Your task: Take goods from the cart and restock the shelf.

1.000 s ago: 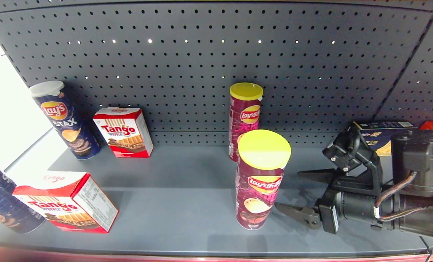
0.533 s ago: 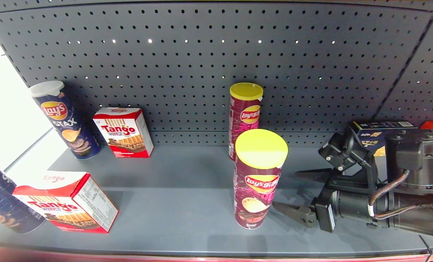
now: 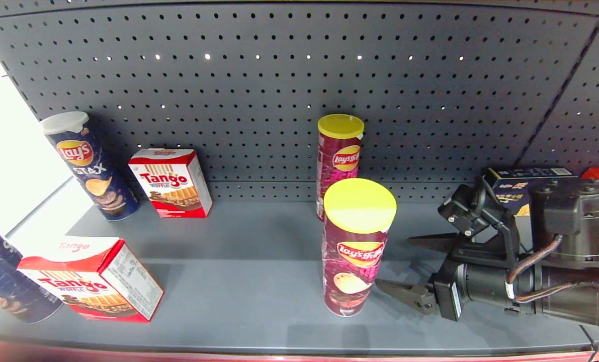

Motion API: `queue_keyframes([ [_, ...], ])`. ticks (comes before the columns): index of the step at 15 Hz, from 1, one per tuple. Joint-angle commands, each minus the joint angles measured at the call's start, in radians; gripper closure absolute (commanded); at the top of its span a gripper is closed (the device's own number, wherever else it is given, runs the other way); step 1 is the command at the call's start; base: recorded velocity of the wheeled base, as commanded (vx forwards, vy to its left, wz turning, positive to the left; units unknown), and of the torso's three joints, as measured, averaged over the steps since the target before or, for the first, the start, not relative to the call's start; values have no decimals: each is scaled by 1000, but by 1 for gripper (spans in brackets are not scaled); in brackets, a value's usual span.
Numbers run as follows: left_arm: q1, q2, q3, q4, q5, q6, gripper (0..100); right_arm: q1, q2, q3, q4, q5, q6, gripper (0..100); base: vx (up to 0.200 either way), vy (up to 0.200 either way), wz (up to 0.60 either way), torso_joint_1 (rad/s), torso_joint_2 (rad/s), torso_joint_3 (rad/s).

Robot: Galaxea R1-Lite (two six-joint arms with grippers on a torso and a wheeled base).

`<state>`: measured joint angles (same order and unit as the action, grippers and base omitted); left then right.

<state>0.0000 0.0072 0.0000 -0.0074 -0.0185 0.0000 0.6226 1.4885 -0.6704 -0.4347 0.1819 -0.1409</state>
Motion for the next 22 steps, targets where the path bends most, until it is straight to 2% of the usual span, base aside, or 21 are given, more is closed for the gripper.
queue_keyframes([
  [1,0,2,0,0,0,0,0,0,4,-1,-1,1,0,0,0,0,0,0,0,0],
  [8,0,2,0,0,0,0,0,-1,4,-5,-1,1,0,0,0,0,0,0,0,0],
  [10,0,2,0,0,2,-2,0,-29,-24,3,-1,-1,4,0,0,0,0,0,0,0],
  [13,0,2,0,0,0,0,0,-176,-140,-1,-47,-6,10,0,0,0,0,0,0,0],
  [14,-2,2,0,0,-1,2,0,-271,-205,9,-95,-7,14,0,0,0,0,0,0,0],
  [17,-2,2,0,0,-3,2,0,-492,-498,111,-65,-19,15,0,0,0,0,0,0,0],
  [18,-2,2,0,1,-3,2,0,-531,-577,155,-38,-21,15,0,0,0,0,0,0,0],
  [19,-2,2,0,1,-3,2,0,-567,-780,273,27,-65,9,0,0,0,0,0,0,0],
  [20,-2,2,0,1,-3,2,0,-567,-878,325,53,-101,7,0,0,0,0,0,0,0],
  [22,-2,2,0,1,-3,3,0,-572,-1194,420,228,-173,7,0,0,0,0,0,0,0],
])
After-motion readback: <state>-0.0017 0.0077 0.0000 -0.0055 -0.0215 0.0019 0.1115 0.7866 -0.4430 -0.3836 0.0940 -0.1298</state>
